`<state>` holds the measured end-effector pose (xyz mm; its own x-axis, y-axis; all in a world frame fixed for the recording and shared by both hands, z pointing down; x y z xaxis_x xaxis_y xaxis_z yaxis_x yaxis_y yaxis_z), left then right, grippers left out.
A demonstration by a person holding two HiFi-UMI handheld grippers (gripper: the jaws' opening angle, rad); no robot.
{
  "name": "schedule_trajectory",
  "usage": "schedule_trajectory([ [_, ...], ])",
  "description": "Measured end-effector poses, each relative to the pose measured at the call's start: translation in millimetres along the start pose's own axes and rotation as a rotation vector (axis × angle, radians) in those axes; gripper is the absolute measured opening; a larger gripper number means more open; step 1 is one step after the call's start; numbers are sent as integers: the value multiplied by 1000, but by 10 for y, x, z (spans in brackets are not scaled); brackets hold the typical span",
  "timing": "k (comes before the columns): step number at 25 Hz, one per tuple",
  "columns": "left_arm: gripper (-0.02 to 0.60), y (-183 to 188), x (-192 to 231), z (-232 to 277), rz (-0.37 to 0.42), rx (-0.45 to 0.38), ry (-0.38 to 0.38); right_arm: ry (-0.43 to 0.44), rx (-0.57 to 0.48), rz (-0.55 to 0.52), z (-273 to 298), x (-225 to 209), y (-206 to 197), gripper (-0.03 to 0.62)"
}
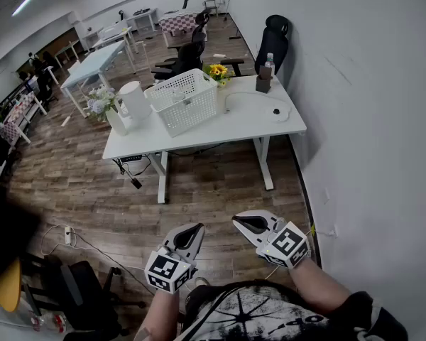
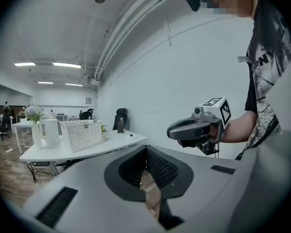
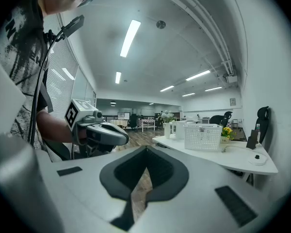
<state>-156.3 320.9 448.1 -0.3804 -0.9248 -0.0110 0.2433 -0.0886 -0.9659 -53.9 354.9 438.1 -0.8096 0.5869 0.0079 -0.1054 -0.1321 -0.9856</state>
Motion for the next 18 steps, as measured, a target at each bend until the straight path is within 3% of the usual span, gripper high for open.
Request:
schedule_trajectory([
  [18,11,5,-180,147,-14,7,10,-20,-32,53,-223,-169,-19,23],
])
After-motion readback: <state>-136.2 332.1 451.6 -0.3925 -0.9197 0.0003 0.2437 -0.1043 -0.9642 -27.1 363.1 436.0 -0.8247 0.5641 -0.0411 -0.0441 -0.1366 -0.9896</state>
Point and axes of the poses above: the fingertips, and each gripper's own axes: z forward along the fingers, x to its left, y out of its top, the point moved 2 cm from there along -z, backward along the fingers
